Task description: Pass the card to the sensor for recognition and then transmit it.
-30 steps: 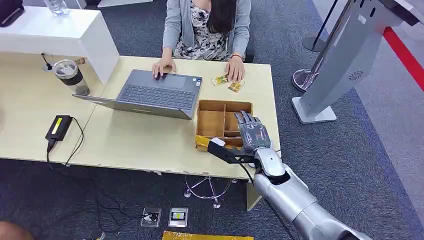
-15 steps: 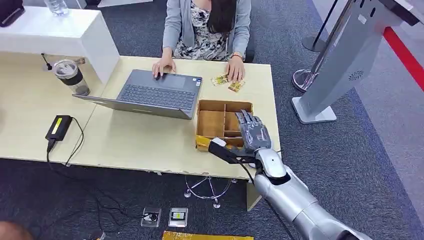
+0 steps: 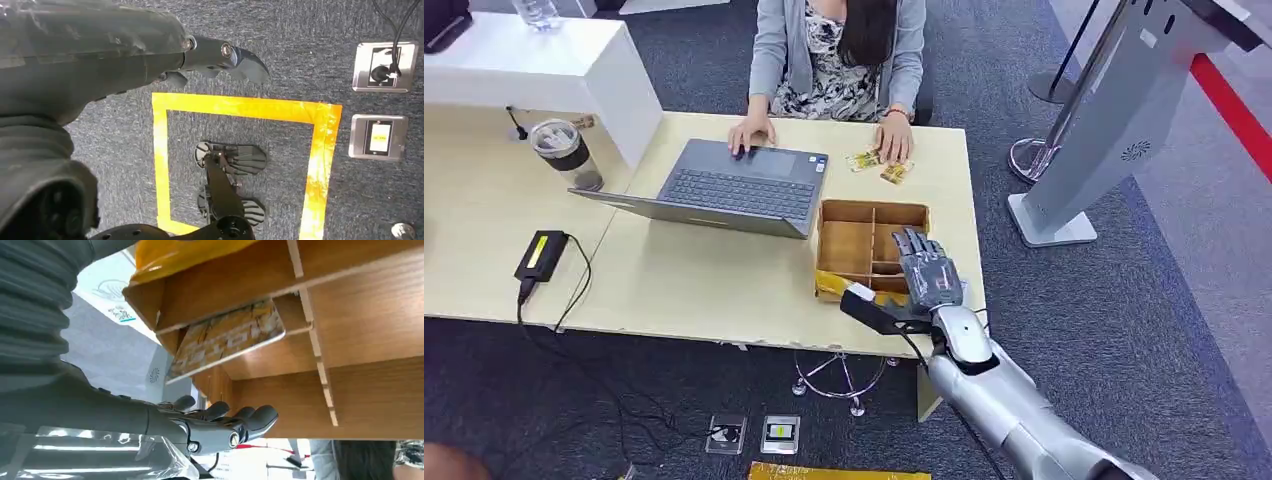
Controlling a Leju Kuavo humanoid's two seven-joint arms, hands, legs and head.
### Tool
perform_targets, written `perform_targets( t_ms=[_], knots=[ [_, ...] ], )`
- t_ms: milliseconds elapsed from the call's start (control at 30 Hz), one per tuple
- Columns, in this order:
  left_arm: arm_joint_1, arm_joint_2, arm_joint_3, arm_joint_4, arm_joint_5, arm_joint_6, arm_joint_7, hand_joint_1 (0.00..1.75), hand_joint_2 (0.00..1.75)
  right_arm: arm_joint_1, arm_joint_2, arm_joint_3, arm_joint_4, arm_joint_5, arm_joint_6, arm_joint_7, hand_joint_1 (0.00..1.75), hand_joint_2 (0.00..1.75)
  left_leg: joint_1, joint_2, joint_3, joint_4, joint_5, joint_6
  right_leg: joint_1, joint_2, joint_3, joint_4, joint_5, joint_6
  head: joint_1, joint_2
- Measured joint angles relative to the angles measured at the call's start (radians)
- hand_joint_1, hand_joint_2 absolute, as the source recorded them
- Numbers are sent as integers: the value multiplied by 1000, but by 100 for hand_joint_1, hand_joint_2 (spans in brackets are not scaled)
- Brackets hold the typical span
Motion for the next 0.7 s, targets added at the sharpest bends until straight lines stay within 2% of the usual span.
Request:
perform_targets(
  t_ms=[700],
  knots=[
    [1, 0, 0, 0, 0, 10, 0, 0, 0, -13, 22, 21, 33, -17, 7, -5, 0, 175, 0, 0, 0, 0, 0, 0, 0, 0, 0, 0, 0, 0, 0, 0]
  ],
)
